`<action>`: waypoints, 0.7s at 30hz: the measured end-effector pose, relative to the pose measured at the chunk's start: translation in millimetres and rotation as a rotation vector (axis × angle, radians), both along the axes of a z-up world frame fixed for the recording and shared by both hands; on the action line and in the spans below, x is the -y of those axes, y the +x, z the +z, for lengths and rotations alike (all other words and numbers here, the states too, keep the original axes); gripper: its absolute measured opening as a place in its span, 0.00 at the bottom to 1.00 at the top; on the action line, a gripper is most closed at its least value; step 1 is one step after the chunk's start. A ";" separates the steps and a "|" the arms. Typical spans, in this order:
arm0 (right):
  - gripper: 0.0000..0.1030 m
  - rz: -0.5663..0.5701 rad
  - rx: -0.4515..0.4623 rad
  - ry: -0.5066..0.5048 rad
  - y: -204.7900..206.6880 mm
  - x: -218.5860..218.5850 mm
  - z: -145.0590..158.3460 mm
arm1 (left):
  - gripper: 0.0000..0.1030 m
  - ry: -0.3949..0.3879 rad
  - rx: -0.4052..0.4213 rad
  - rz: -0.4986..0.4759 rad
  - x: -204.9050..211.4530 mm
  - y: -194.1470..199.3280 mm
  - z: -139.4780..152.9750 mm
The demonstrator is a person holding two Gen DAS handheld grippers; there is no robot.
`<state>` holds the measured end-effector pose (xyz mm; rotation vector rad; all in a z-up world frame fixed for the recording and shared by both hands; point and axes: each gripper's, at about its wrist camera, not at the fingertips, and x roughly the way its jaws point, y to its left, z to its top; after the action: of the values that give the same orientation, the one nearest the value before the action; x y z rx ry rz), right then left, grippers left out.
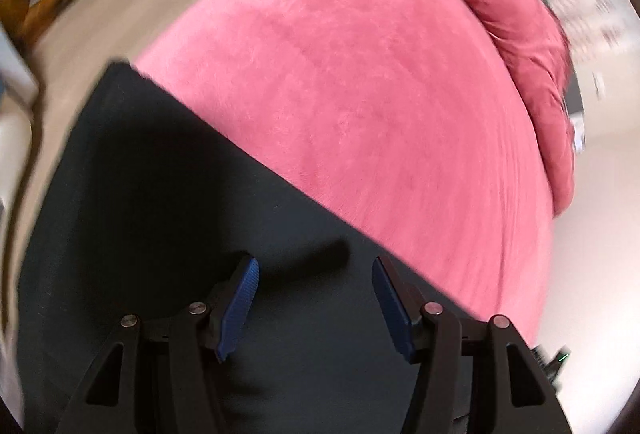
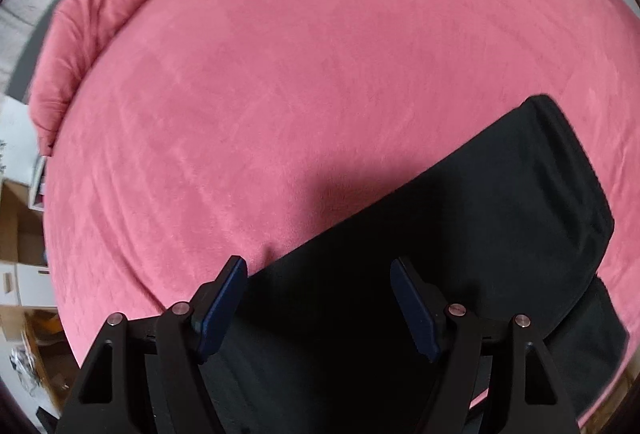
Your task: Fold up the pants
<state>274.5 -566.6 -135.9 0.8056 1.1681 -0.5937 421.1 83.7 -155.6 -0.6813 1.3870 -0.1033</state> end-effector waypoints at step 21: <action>0.64 0.122 -0.177 -0.194 24.6 -55.3 -11.8 | 0.70 0.057 -0.312 0.076 24.6 39.1 -34.4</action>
<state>299.1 -511.3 -147.7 0.5203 1.2886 -0.6755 460.2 59.2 -190.0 -0.7227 1.6531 0.1069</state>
